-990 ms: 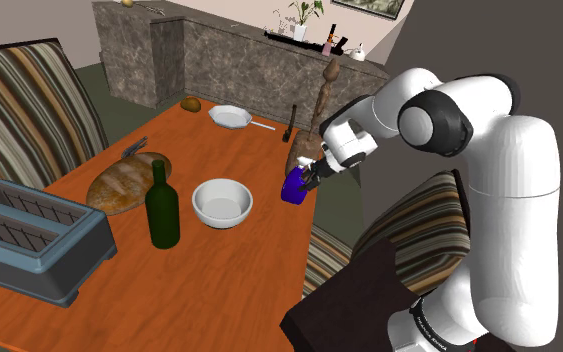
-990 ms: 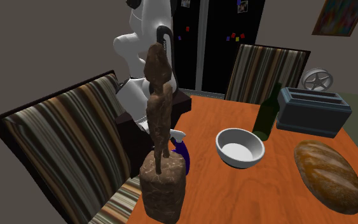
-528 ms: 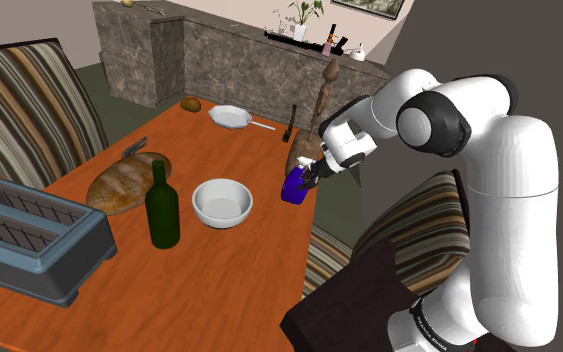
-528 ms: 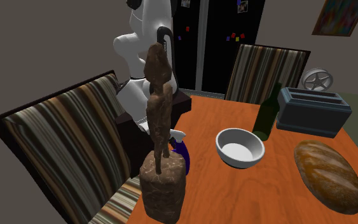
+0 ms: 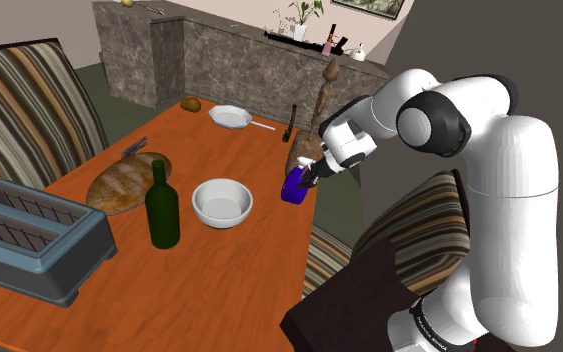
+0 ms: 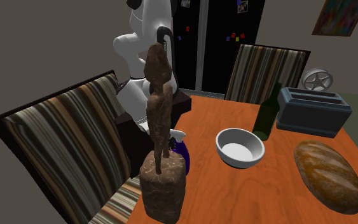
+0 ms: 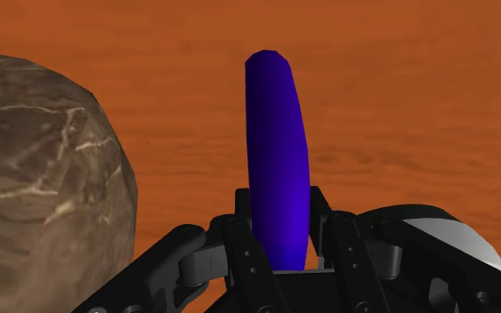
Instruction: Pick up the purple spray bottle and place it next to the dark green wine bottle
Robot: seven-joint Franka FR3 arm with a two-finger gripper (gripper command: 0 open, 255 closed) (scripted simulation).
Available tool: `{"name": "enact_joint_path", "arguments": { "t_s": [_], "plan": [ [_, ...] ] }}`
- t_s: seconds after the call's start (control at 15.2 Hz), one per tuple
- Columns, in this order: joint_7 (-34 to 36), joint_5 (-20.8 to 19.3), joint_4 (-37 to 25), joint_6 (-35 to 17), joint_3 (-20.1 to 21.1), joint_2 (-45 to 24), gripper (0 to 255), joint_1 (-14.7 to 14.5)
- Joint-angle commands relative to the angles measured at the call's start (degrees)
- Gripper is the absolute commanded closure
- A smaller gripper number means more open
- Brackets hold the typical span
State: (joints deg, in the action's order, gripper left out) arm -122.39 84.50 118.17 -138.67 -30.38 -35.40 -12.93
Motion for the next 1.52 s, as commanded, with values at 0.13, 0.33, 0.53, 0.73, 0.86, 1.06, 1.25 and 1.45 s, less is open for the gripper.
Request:
{"name": "enact_joint_path", "arguments": {
  "t_s": [0.13, 0.33, 0.53, 0.73, 0.86, 1.06, 1.25, 1.45],
  "plan": [
    [1.2, -1.4, 0.6, 0.0, -0.6, 1.4, 255, -0.5],
    [3.0, -3.5, 1.4, 0.1, -1.6, 3.5, 255, -1.3],
    [4.9, -5.8, 2.1, 0.2, -2.6, 5.6, 255, -2.2],
    [6.9, -8.1, 2.7, 0.3, -3.6, 7.6, 255, -3.0],
    [8.3, -9.7, 3.1, 0.4, -4.3, 9.0, 255, -3.6],
    [10.4, -12.1, 3.6, 0.6, -5.3, 11.0, 255, -4.5],
    [12.5, -14.6, 4.0, 0.8, -6.4, 13.1, 255, -5.3],
    [14.8, -17.2, 4.3, 1.0, -7.4, 15.0, 255, -6.2]
  ]
}}
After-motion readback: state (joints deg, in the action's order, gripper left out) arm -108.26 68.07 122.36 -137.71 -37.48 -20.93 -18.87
